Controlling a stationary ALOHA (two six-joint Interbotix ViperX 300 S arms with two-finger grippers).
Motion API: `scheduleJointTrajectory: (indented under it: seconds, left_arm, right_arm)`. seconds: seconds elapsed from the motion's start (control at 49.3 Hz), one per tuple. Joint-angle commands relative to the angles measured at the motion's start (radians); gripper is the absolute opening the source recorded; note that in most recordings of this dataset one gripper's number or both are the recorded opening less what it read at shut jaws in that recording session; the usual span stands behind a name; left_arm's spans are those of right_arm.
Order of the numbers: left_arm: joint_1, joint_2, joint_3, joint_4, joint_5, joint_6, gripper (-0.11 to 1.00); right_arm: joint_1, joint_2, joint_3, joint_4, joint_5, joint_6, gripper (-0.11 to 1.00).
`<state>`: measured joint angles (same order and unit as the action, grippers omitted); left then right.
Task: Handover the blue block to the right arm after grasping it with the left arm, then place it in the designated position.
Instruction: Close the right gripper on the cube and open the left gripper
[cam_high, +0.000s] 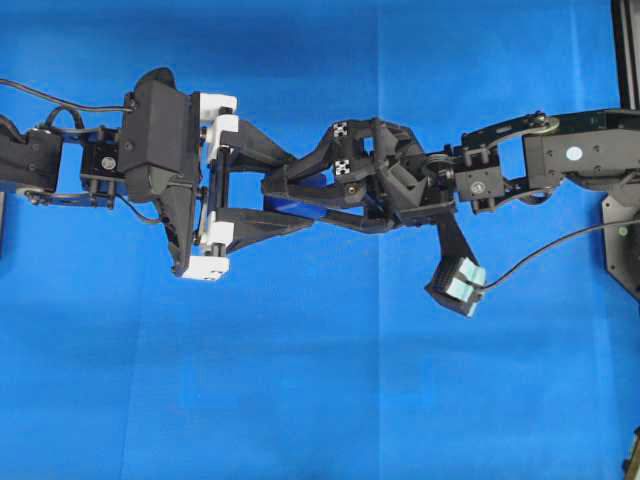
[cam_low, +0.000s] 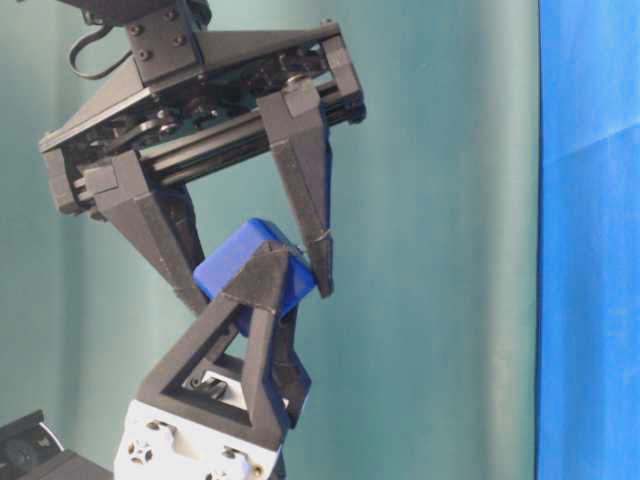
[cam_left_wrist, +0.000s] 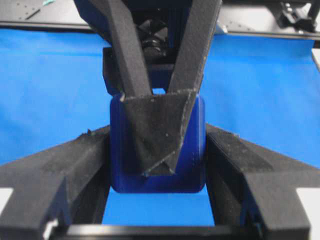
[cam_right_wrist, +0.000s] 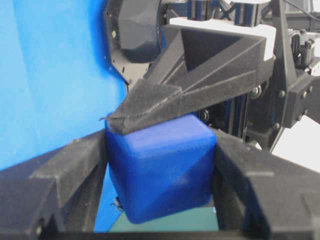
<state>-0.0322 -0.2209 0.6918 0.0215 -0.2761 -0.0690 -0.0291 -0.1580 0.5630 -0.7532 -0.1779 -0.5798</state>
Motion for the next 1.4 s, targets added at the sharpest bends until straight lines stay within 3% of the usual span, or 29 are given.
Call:
scheduleJointTrajectory:
  seconds: [0.0,0.608,0.649,0.77,0.831,1.379]
  left_arm:
    - [-0.003,-0.028,-0.015,-0.002,-0.005,0.000,0.46]
    - [-0.005,-0.028,-0.018,-0.002,-0.009,0.000,0.47]
    - [-0.005,-0.028,-0.020,-0.002,-0.012,-0.002,0.52]
    - [-0.005,-0.029,-0.020,-0.002,-0.020,0.000,0.84]
    - [-0.005,-0.031,-0.020,-0.002,-0.020,0.002,0.92]
    - [-0.005,-0.040,-0.015,-0.002,-0.020,0.002,0.92]
  right_arm:
    - [-0.002,-0.029,-0.026,0.005,0.005,0.002,0.49]
    - [0.006,-0.029,-0.025,0.005,0.018,0.003,0.50]
    - [0.006,-0.029,-0.025,0.005,0.020,0.003,0.49]
    - [0.006,-0.029,-0.025,0.005,0.020,0.003,0.49]
    - [0.008,-0.031,-0.025,0.005,0.018,0.003,0.50]
    - [0.012,-0.067,0.006,0.005,0.029,0.003,0.49]
